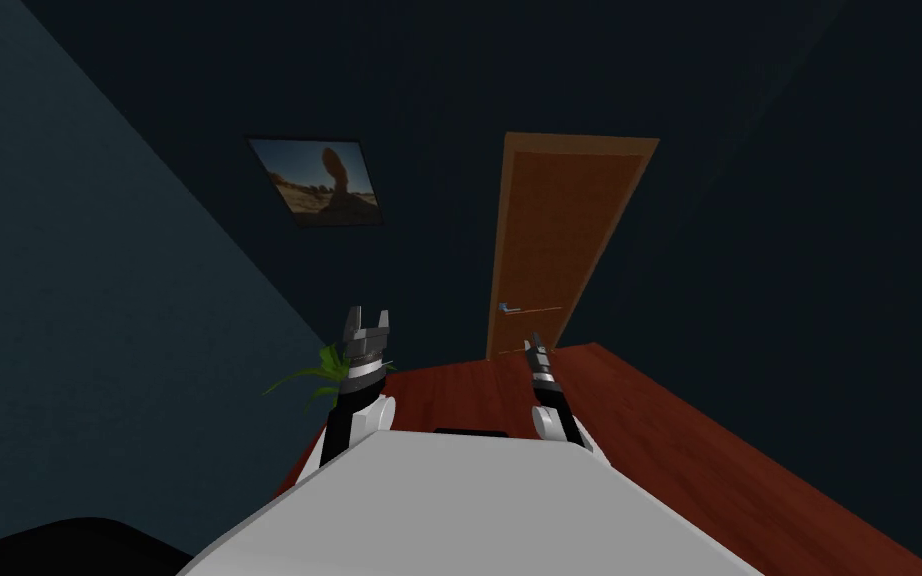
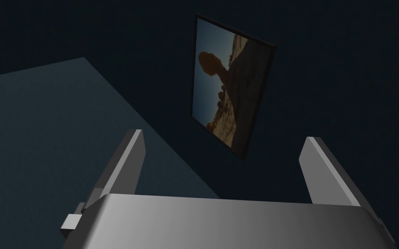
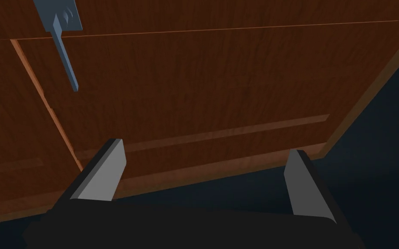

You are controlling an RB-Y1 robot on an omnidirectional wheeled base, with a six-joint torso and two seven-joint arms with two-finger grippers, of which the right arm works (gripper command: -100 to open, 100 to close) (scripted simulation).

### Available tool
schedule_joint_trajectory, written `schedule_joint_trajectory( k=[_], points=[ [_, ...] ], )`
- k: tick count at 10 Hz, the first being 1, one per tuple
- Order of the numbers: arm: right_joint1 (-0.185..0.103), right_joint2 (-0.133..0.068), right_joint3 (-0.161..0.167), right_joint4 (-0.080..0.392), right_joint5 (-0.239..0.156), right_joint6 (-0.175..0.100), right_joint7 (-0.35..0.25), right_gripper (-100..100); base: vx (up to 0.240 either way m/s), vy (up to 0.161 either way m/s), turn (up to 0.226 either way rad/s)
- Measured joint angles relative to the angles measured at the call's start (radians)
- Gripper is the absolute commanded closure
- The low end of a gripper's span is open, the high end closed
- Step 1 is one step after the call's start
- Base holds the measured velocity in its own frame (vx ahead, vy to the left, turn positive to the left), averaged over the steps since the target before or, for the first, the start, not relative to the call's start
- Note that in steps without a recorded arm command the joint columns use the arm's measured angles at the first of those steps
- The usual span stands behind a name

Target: Pull the door open

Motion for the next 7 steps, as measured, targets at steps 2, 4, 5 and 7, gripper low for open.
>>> schedule_joint_trajectory(
  k=[2,4,5,7],
  points=[
    [-0.026,-0.007,0.004,0.062,-0.013,-0.011,-0.001,-100,0.066,-0.094,0.134],
    [-0.045,-0.010,0.009,0.110,-0.025,-0.015,0.001,-100,0.051,-0.096,0.118],
    [-0.052,-0.015,0.011,0.133,-0.031,-0.016,0.000,-100,0.056,-0.098,0.141],
    [-0.072,-0.017,0.016,0.184,-0.043,-0.022,0.002,-100,0.051,-0.092,0.124]
  ],
)
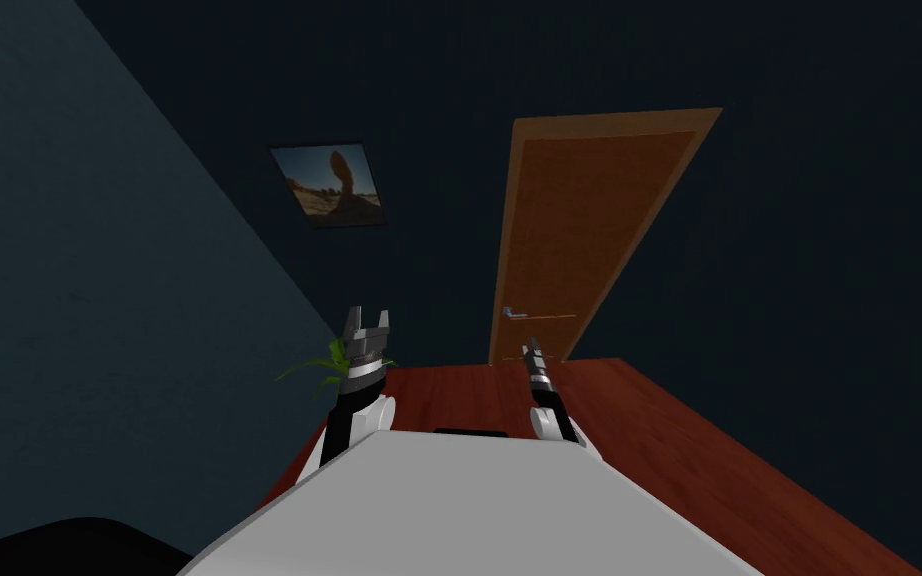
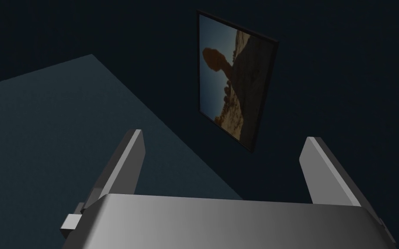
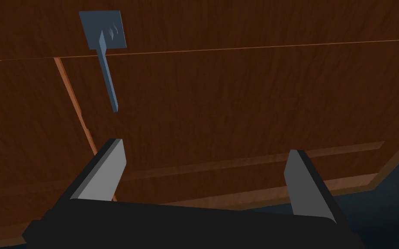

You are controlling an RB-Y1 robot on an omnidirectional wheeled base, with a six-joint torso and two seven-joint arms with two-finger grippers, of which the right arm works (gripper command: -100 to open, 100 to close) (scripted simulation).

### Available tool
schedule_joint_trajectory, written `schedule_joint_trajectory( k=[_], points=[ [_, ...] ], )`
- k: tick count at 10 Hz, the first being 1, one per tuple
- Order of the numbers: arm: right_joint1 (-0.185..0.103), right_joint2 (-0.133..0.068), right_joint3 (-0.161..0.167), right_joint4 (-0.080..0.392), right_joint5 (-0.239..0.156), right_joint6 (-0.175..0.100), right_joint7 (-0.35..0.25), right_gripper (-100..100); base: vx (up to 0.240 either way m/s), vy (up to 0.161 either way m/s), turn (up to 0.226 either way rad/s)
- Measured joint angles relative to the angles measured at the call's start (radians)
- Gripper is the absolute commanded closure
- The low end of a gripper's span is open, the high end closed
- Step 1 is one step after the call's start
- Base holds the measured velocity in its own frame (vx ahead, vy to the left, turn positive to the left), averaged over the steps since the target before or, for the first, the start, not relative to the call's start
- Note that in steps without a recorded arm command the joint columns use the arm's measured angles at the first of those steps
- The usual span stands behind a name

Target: Pull the door open

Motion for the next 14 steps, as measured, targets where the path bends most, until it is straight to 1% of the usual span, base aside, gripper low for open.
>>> schedule_joint_trajectory(
  k=[1,2,3,4,5,6,8,9,12,14],
  points=[
    [-0.013,-0.001,0.003,0.032,-0.005,-0.006,0.001,-100,0.067,-0.112,0.116],
    [-0.024,-0.008,0.004,0.061,-0.012,-0.012,-0.002,-100,0.059,-0.111,0.128],
    [-0.035,-0.007,0.006,0.087,-0.017,-0.015,-0.001,-100,0.056,-0.100,0.136],
    [-0.040,-0.009,0.009,0.103,-0.023,-0.016,0.001,-100,0.046,-0.097,0.117],
    [-0.048,-0.015,0.011,0.127,-0.029,-0.018,-0.002,-100,0.039,-0.094,0.104],
    [-0.059,-0.015,0.013,0.152,-0.034,-0.022,-0.002,-100,0.048,-0.092,0.124],
    [-0.071,-0.016,0.017,0.184,-0.044,-0.021,0.003,-100,0.039,-0.100,0.111],
    [-0.084,-0.019,0.019,0.216,-0.049,-0.028,0.001,-100,0.050,-0.092,0.090],
    [-0.108,-0.025,0.024,0.276,-0.064,-0.034,0.001,-100,0.055,-0.084,0.105],
    [-0.124,-0.025,0.028,0.315,-0.072,-0.040,0.004,-100,0.041,-0.078,0.092]
  ],
)
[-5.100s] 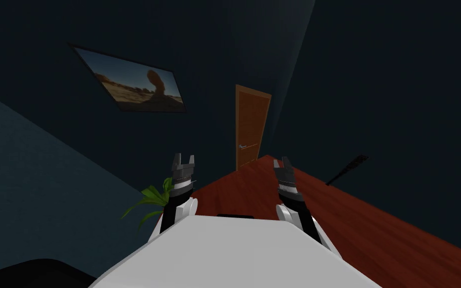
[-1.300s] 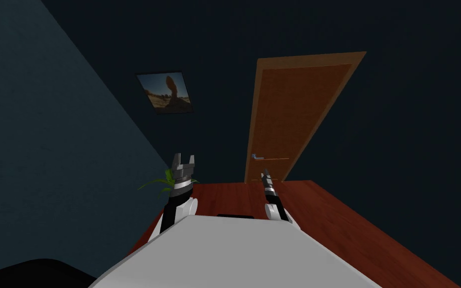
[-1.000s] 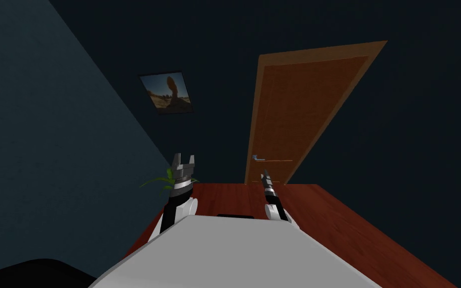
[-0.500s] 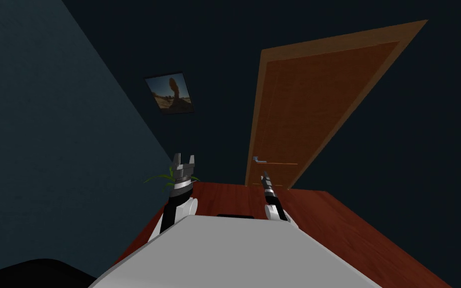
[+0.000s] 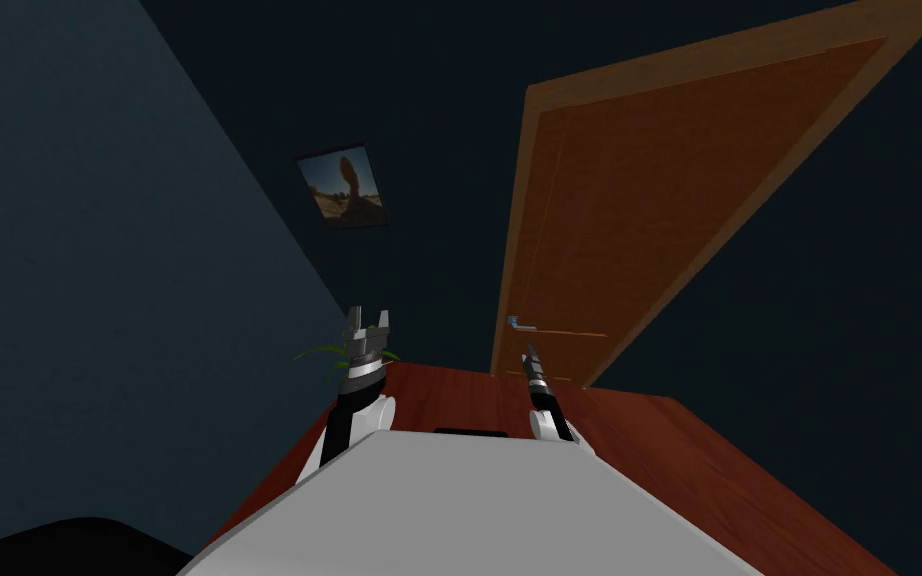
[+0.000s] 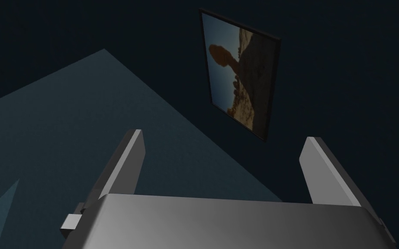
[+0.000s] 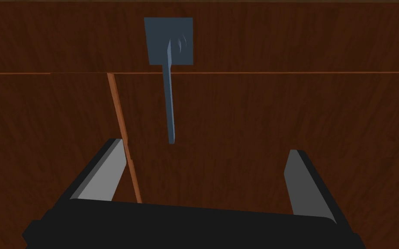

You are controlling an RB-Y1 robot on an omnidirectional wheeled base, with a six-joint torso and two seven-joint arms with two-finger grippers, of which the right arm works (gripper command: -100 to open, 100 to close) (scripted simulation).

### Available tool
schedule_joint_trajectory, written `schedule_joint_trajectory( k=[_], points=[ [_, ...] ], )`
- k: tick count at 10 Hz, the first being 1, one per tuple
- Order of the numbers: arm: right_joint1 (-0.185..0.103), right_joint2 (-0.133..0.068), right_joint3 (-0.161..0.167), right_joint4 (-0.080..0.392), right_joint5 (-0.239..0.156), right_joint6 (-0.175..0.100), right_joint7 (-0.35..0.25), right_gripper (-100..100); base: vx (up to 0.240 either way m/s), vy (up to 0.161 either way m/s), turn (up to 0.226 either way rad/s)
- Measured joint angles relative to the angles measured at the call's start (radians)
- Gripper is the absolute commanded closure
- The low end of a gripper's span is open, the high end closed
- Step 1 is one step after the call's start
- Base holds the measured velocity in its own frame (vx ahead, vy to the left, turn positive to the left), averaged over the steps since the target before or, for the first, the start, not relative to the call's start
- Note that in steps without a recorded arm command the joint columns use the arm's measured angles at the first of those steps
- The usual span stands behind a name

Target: Pull the door open

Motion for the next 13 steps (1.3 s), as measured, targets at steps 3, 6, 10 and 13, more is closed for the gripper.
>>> schedule_joint_trajectory(
  k=[3,6,10,13],
  points=[
    [-0.024,-0.005,0.005,0.059,-0.014,-0.005,0.000,-100,0.033,-0.110,0.110],
    [-0.050,-0.007,0.012,0.130,-0.029,-0.019,0.001,-100,0.038,-0.101,0.118],
    [-0.071,-0.014,0.017,0.181,-0.042,-0.022,0.001,-100,0.058,-0.040,0.080],
    [-0.048,-0.055,0.004,0.193,-0.055,-0.037,-0.036,-100,0.185,0.066,0.138]
  ],
)
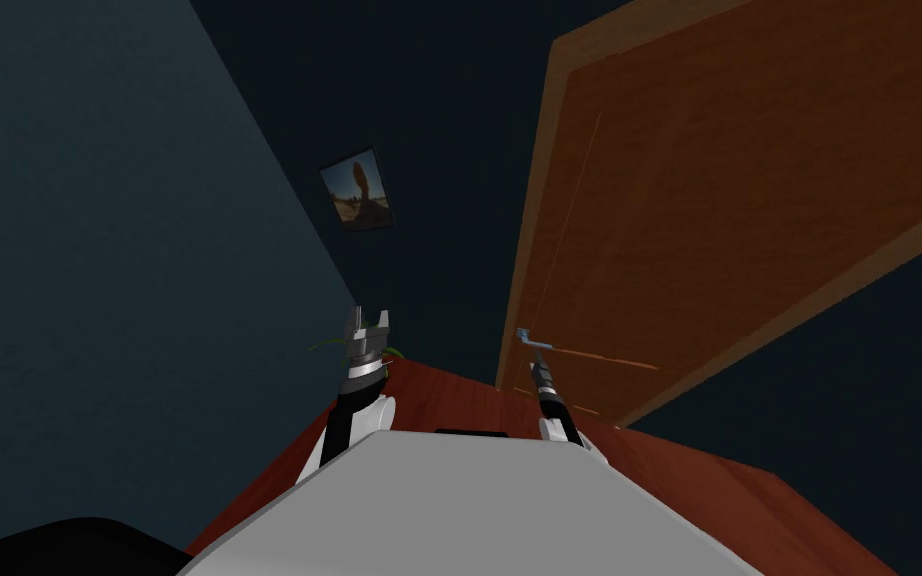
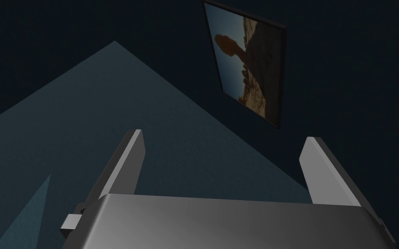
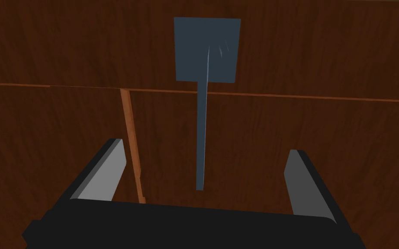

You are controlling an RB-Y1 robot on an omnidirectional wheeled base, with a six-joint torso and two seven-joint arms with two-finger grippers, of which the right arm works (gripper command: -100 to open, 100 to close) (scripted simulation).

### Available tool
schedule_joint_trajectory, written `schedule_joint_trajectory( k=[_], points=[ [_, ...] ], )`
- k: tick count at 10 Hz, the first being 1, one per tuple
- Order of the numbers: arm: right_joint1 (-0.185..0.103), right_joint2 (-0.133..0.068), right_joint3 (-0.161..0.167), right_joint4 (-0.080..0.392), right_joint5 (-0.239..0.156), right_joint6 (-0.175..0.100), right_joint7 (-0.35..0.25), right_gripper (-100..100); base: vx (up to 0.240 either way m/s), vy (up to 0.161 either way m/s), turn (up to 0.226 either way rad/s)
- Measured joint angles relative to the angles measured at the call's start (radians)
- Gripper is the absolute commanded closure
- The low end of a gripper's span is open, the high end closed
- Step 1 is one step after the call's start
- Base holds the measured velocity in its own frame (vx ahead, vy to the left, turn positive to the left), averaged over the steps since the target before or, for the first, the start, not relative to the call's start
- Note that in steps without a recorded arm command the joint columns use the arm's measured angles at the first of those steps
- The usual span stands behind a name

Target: Pull the door open

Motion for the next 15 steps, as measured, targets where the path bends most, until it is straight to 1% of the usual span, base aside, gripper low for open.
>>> schedule_joint_trajectory(
  k=[1,2,3,4,5,6,7,8,9,14,15],
  points=[
    [0.009,-0.022,-0.006,0.009,-0.006,-0.011,-0.021,-100,0.222,0.049,0.156],
    [0.025,-0.032,-0.015,-0.003,-0.013,-0.011,-0.029,-100,0.152,0.006,0.045],
    [0.022,-0.037,-0.017,0.015,-0.015,-0.021,-0.037,-100,0.115,-0.024,0.082],
    [0.029,-0.052,-0.021,0.019,-0.020,-0.027,-0.049,-100,0.151,-0.035,0.149],
    [0.008,-0.072,-0.019,0.092,-0.021,-0.064,-0.081,-100,0.114,-0.031,0.058],
    [0.027,-0.078,-0.024,0.069,-0.025,-0.066,-0.089,-100,0.037,-0.016,-0.015],
    [0.036,-0.079,-0.026,0.047,-0.027,-0.054,-0.084,-100,0.102,-0.016,0.094],
    [0.045,-0.093,-0.030,0.053,-0.030,-0.058,-0.095,-100,0.062,-0.013,0.026],
    [0.046,-0.095,-0.030,0.054,-0.031,-0.060,-0.098,100,-0.015,0.002,-0.022],
    [0.045,-0.093,-0.029,0.053,-0.030,-0.057,-0.094,100,-0.010,0.002,0.001],
    [0.045,-0.093,-0.029,0.054,-0.030,-0.057,-0.094,100,-0.129,-0.020,0.103]
  ],
)
